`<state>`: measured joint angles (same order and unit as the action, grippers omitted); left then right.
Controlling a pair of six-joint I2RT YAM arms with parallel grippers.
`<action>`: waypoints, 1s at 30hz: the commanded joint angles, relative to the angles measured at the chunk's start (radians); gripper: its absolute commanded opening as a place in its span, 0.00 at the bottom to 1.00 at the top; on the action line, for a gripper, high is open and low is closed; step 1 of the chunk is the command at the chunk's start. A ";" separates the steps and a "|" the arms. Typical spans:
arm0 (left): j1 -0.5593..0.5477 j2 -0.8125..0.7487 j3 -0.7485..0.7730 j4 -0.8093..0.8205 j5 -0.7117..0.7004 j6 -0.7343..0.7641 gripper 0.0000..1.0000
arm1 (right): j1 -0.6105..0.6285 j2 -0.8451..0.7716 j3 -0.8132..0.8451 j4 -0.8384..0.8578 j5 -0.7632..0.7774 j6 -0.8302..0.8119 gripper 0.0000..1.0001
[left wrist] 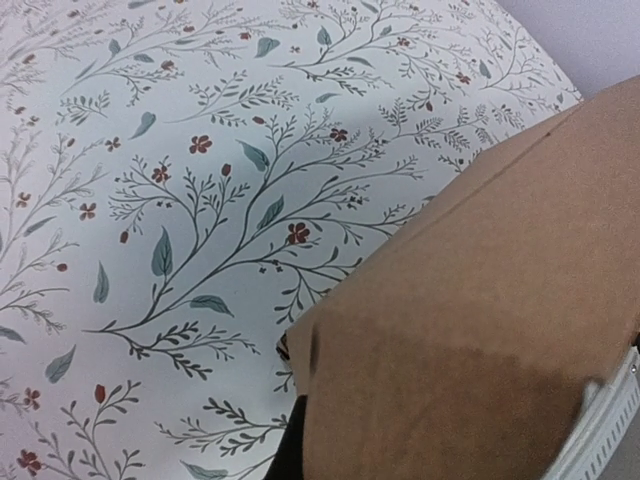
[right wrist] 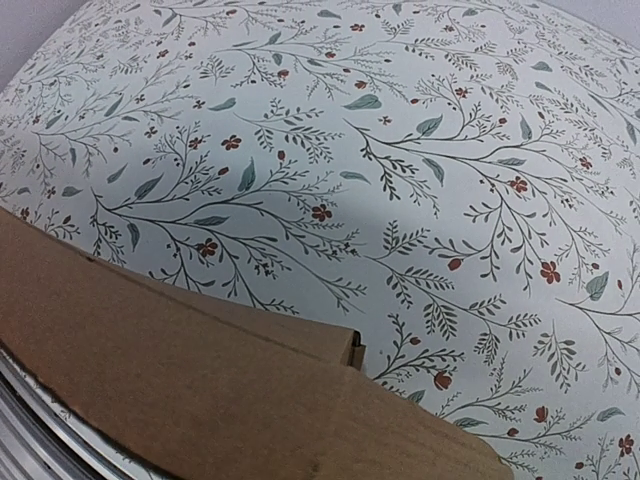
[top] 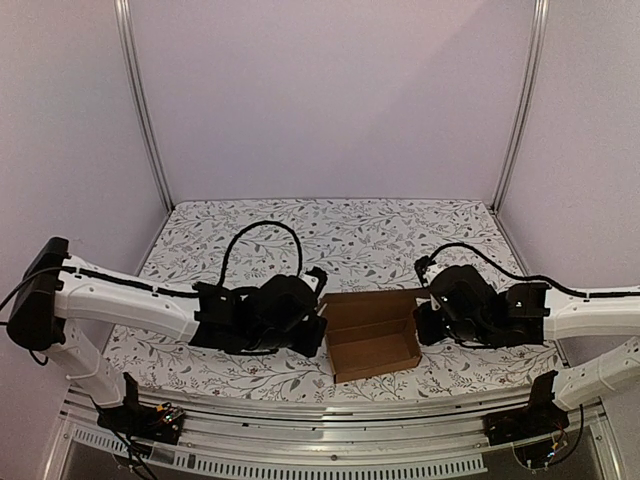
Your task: Fold the paper box
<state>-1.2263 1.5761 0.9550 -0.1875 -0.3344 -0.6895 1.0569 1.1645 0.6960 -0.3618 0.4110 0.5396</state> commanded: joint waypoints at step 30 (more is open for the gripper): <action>-0.006 0.164 0.110 0.020 0.007 -0.170 0.00 | 0.258 0.094 -0.119 0.152 0.370 0.277 0.00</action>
<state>-1.2198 1.6978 1.0416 -0.1909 -0.3862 -0.8261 1.2816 1.2282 0.5869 -0.2459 0.7528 0.7864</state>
